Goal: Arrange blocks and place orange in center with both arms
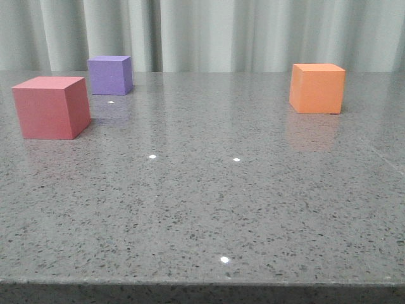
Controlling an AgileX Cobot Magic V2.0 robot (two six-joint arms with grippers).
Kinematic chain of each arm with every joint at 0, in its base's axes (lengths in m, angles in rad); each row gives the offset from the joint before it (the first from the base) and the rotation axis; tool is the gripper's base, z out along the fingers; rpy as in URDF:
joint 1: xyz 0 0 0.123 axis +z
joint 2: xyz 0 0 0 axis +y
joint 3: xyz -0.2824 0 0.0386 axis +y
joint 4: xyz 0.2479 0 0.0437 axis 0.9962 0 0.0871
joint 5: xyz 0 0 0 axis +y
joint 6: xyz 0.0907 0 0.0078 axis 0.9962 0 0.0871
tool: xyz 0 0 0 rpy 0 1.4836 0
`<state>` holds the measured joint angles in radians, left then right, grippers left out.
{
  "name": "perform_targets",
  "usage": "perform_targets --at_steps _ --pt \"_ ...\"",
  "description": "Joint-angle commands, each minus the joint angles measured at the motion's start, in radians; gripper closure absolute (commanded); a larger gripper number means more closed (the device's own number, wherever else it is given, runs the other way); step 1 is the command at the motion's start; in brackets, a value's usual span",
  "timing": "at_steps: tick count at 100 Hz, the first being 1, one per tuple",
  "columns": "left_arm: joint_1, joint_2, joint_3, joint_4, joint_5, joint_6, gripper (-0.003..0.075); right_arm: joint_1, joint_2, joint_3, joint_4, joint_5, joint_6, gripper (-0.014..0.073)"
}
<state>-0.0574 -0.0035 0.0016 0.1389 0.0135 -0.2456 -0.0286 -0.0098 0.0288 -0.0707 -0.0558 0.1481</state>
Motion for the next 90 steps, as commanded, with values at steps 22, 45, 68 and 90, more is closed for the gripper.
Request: perform_targets --at_steps 22,45,68,90 --pt "0.005 -0.037 0.043 -0.007 -0.078 -0.01 0.0741 -0.004 -0.017 -0.022 -0.012 -0.093 -0.002 0.0663" --pt "0.005 -0.037 0.043 -0.007 -0.078 -0.01 0.0741 -0.004 -0.008 -0.117 -0.012 -0.026 -0.002 0.0663" --pt "0.005 -0.037 0.043 -0.007 -0.078 -0.01 0.0741 -0.004 0.124 -0.35 0.031 0.242 -0.002 0.0663" --pt "0.005 -0.037 0.043 -0.007 -0.078 -0.01 0.0741 -0.004 0.349 -0.619 0.034 0.506 -0.002 0.0663"
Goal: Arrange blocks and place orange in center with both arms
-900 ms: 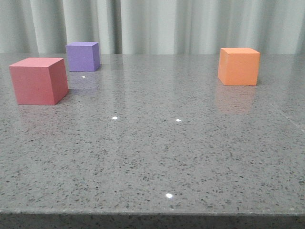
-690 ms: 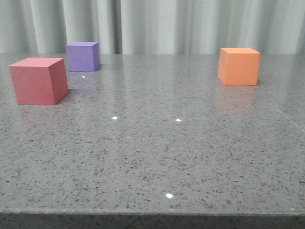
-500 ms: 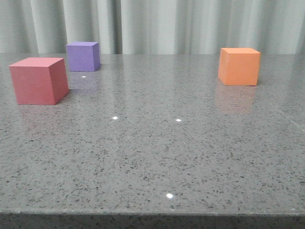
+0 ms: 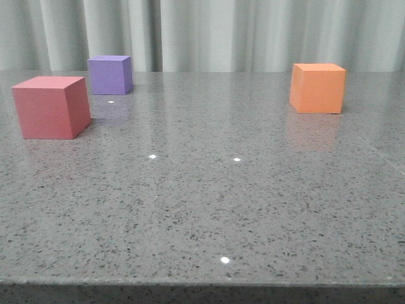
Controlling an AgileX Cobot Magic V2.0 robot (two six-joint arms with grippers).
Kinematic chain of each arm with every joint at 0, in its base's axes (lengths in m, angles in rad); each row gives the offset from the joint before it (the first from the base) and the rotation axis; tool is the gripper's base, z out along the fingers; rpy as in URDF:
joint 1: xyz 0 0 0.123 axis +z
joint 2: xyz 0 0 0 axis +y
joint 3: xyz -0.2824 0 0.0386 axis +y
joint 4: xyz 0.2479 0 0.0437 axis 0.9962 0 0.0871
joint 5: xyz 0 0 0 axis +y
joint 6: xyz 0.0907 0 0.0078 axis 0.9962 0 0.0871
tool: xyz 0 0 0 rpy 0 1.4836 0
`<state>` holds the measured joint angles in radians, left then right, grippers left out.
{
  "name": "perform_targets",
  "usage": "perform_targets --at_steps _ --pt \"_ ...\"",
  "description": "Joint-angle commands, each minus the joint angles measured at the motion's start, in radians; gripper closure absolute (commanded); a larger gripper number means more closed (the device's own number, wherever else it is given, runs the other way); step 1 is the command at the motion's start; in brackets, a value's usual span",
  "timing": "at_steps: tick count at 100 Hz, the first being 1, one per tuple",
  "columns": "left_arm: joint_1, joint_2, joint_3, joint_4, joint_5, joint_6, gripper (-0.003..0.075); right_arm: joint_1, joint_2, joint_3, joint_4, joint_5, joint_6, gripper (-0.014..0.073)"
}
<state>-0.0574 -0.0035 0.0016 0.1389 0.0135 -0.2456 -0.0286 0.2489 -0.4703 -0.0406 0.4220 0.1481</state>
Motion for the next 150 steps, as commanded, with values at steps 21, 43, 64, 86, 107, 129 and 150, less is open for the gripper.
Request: perform_targets --at_steps 21,43,64,86,107,129,150 --pt "0.005 -0.037 0.043 -0.007 -0.078 -0.01 0.0741 -0.004 0.289 -0.289 0.006 0.202 -0.002 0.0663" --pt "0.005 -0.037 0.043 -0.007 -0.078 -0.01 0.0741 -0.004 0.374 -0.296 0.006 0.214 -0.002 0.066" --pt "0.005 -0.037 0.043 -0.007 -0.078 -0.01 0.0741 -0.004 0.387 -0.296 0.006 0.262 -0.002 0.0517" --pt "0.005 -0.037 0.043 -0.007 -0.078 -0.01 0.0741 -0.004 0.387 -0.296 0.005 0.347 -0.002 0.0069" --pt "0.005 -0.037 0.043 -0.007 -0.078 -0.01 0.0741 -0.004 0.387 -0.296 0.011 0.352 -0.002 0.0" --pt "0.005 -0.037 0.043 -0.007 -0.078 -0.01 0.0741 -0.004 0.45 -0.317 0.086 0.292 -0.002 0.0" --pt "0.005 -0.037 0.043 -0.007 -0.078 -0.01 0.0741 -0.004 0.642 -0.413 0.128 0.272 -0.002 0.0"
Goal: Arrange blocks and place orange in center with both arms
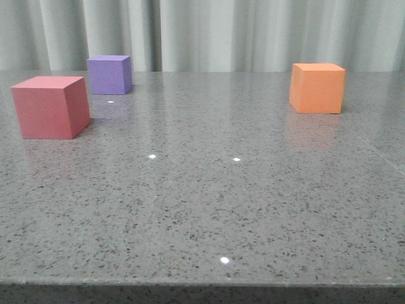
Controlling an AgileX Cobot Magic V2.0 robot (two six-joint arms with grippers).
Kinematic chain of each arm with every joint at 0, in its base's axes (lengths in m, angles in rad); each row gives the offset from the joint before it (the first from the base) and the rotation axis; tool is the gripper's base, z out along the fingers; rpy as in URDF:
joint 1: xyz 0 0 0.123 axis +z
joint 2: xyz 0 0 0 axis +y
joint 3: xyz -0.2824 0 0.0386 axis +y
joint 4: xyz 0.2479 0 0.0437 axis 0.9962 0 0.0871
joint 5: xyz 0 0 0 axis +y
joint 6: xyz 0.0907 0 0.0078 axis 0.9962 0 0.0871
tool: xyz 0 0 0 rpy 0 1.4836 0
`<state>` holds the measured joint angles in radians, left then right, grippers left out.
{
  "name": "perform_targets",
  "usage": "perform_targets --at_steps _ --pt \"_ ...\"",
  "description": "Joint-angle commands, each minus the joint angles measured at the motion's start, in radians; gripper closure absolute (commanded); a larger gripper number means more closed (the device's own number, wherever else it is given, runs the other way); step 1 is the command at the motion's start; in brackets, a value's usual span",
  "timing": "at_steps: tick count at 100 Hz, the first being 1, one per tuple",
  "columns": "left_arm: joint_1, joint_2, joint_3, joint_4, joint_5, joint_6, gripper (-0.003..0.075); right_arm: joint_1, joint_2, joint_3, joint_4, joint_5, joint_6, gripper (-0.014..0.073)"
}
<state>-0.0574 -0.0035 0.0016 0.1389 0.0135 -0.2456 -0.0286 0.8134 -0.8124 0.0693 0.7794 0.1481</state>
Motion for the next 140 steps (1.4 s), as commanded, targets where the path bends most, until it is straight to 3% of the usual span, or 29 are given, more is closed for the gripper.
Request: perform_targets --at_steps 1,32,79,140 --pt "0.005 -0.037 0.043 -0.007 -0.078 -0.01 0.0741 -0.004 0.085 -0.075 0.021 -0.086 -0.002 0.0" --pt "0.005 -0.037 0.043 -0.007 -0.078 -0.01 0.0741 0.106 0.402 -0.314 0.018 -0.184 -0.002 0.0" --pt "0.005 -0.037 0.043 -0.007 -0.078 -0.01 0.0741 0.186 0.823 -0.75 -0.069 -0.104 -0.003 0.0" --pt "0.005 -0.037 0.043 -0.007 -0.078 -0.01 0.0741 0.215 0.958 -0.815 -0.062 -0.073 -0.002 0.0"
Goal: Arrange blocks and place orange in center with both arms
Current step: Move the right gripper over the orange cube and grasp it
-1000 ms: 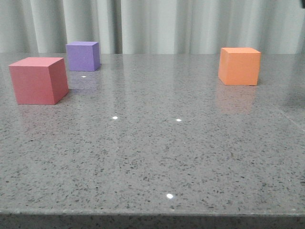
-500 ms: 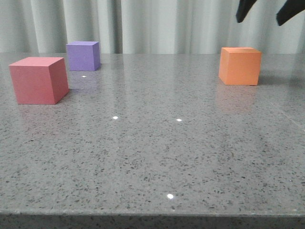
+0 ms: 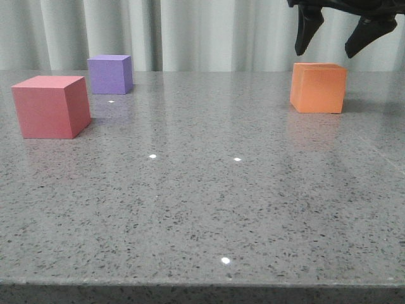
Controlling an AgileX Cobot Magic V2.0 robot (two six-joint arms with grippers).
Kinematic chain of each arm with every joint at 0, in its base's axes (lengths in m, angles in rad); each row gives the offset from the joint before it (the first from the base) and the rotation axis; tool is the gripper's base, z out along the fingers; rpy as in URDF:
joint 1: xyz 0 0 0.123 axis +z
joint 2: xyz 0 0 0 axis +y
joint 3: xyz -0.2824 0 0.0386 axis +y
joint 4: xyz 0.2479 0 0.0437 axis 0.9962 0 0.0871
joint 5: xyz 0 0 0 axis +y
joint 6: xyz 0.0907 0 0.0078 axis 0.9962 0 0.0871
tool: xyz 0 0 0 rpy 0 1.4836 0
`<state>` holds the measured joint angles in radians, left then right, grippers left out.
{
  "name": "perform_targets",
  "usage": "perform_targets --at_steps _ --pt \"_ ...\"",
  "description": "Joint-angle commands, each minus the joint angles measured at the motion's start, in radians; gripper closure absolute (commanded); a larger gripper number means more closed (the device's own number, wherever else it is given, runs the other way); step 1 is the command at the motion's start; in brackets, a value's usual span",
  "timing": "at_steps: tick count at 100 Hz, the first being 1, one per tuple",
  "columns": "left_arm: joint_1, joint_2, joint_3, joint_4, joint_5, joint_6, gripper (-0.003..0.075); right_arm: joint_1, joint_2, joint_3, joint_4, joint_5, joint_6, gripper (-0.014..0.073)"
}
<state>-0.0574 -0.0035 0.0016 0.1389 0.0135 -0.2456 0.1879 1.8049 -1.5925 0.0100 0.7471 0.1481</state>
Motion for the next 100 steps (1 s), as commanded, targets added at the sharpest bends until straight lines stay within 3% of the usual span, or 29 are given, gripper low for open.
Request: perform_targets --at_steps 1,30,52,74,100 --pt "0.005 -0.037 0.043 -0.007 -0.078 -0.01 0.0741 -0.002 -0.031 -0.035 -0.001 -0.041 -0.002 0.0" --pt "0.005 -0.037 0.043 -0.007 -0.078 -0.01 0.0741 -0.002 0.028 -0.035 0.039 -0.011 -0.002 0.0015" --pt "0.005 -0.037 0.043 -0.007 -0.078 -0.01 0.0741 -0.002 0.028 -0.035 0.04 0.011 -0.002 0.0271" --pt "0.005 -0.037 0.043 -0.007 -0.078 -0.01 0.0741 0.017 0.016 -0.082 0.081 0.037 -0.002 0.0262" --pt "0.005 -0.037 0.043 -0.007 -0.078 -0.01 0.0741 0.152 0.038 -0.21 0.075 0.017 0.057 0.0262"
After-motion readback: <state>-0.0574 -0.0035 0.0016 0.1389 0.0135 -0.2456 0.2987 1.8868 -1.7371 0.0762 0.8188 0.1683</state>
